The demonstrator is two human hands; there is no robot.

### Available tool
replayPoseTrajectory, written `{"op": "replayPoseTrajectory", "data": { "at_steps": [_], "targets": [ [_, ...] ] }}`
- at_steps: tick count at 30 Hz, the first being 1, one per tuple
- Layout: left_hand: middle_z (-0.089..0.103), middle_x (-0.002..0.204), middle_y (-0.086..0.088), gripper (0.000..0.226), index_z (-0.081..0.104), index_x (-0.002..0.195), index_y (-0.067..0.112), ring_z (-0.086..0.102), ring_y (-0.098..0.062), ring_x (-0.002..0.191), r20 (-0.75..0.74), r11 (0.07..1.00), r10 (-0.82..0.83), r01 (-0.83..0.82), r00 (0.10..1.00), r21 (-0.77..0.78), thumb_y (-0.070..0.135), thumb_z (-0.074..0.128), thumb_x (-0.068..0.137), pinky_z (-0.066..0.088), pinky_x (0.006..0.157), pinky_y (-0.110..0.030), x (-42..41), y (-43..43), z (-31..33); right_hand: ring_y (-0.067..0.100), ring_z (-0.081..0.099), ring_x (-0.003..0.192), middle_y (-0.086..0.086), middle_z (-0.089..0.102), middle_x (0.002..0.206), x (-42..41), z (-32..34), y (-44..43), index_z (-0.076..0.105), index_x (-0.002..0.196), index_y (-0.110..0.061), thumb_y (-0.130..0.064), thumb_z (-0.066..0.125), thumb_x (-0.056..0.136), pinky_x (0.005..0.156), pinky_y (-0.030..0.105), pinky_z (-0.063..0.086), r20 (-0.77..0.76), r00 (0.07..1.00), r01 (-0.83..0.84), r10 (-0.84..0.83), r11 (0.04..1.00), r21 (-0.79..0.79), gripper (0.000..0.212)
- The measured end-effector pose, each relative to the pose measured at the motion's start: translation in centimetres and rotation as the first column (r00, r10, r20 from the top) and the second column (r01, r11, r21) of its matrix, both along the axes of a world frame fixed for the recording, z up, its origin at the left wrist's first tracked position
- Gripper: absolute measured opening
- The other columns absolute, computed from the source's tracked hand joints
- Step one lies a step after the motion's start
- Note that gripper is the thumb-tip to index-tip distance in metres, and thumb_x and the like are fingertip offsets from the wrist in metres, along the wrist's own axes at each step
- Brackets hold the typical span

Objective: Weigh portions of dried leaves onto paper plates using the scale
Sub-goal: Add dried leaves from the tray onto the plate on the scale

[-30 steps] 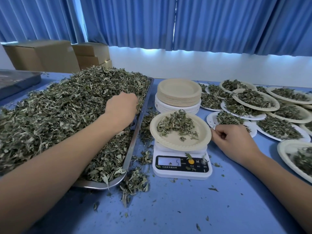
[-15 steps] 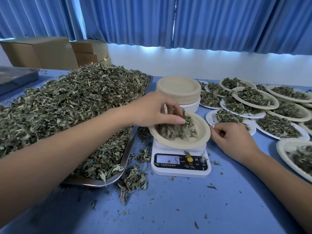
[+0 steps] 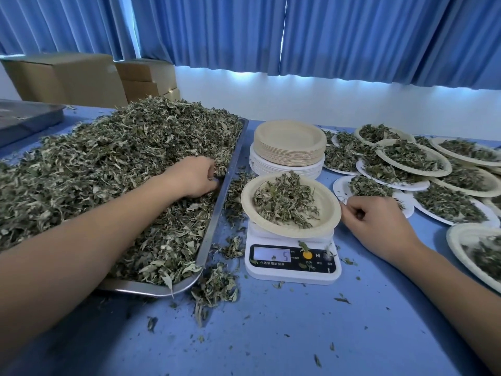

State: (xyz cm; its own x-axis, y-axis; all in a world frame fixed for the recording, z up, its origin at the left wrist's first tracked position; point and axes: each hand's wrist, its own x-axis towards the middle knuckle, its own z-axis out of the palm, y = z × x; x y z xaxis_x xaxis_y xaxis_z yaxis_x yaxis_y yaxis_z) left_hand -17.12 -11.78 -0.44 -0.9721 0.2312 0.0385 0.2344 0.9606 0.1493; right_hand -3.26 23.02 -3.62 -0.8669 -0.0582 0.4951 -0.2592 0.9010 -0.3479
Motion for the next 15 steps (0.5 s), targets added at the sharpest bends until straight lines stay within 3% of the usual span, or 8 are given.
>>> {"op": "replayPoseTrajectory", "data": {
  "at_steps": [4, 9, 12, 15],
  "targets": [
    [0.066, 0.094, 0.001, 0.016, 0.058, 0.080, 0.029, 0.063, -0.023, 0.087, -0.030, 0.995, 0.004, -0.001, 1.000, 0.099, 0.023, 0.067, 0.091, 0.056, 0.084, -0.038, 0.2, 0.3, -0.1, 0.011, 0.026, 0.044, -0.006, 0.030, 0.042, 0.0, 0.1, 0.0, 0.030, 0.053, -0.021, -0.027, 0.061, 0.097, 0.050, 0.034, 0.032, 0.006, 1.000, 0.006, -0.006, 1.000, -0.010, 0.054],
    [0.066, 0.081, 0.002, 0.021, 0.065, 0.075, 0.025, 0.065, -0.025, 0.081, -0.046, 0.991, -0.035, 0.041, 0.998, 0.124, 0.016, 0.057, 0.092, 0.055, 0.077, -0.035, 1.0, 0.9, 0.1, 0.011, 0.027, 0.043, -0.006, 0.031, 0.042, 0.0, 0.0, 0.1, 0.030, 0.053, -0.021, -0.027, 0.060, 0.098, 0.050, 0.034, 0.033, 0.009, 1.000, -0.011, 0.011, 1.000, -0.012, 0.054],
    [0.072, 0.085, -0.003, 0.021, 0.074, 0.087, 0.017, 0.066, -0.025, 0.080, 0.057, 0.982, -0.120, 0.110, 0.991, 0.155, 0.014, 0.055, 0.096, 0.055, 0.077, -0.035, 1.6, 0.6, 1.3, 0.012, 0.028, 0.043, -0.006, 0.031, 0.042, -0.1, -0.1, 0.2, 0.031, 0.052, -0.021, -0.026, 0.061, 0.098, 0.050, 0.034, 0.034, 0.011, 1.000, -0.008, 0.009, 1.000, -0.015, 0.055],
    [0.071, 0.076, -0.002, 0.027, 0.077, 0.089, 0.022, 0.055, -0.021, 0.062, 0.208, 0.971, -0.208, 0.176, 0.956, 0.163, 0.014, 0.053, 0.097, 0.049, 0.063, -0.035, 2.7, 0.1, 3.0, 0.014, 0.030, 0.043, -0.006, 0.031, 0.042, -0.1, -0.1, 0.2, 0.031, 0.052, -0.022, -0.026, 0.061, 0.098, 0.050, 0.034, 0.033, 0.014, 1.000, -0.006, 0.006, 1.000, -0.017, 0.055]
  ]
}}
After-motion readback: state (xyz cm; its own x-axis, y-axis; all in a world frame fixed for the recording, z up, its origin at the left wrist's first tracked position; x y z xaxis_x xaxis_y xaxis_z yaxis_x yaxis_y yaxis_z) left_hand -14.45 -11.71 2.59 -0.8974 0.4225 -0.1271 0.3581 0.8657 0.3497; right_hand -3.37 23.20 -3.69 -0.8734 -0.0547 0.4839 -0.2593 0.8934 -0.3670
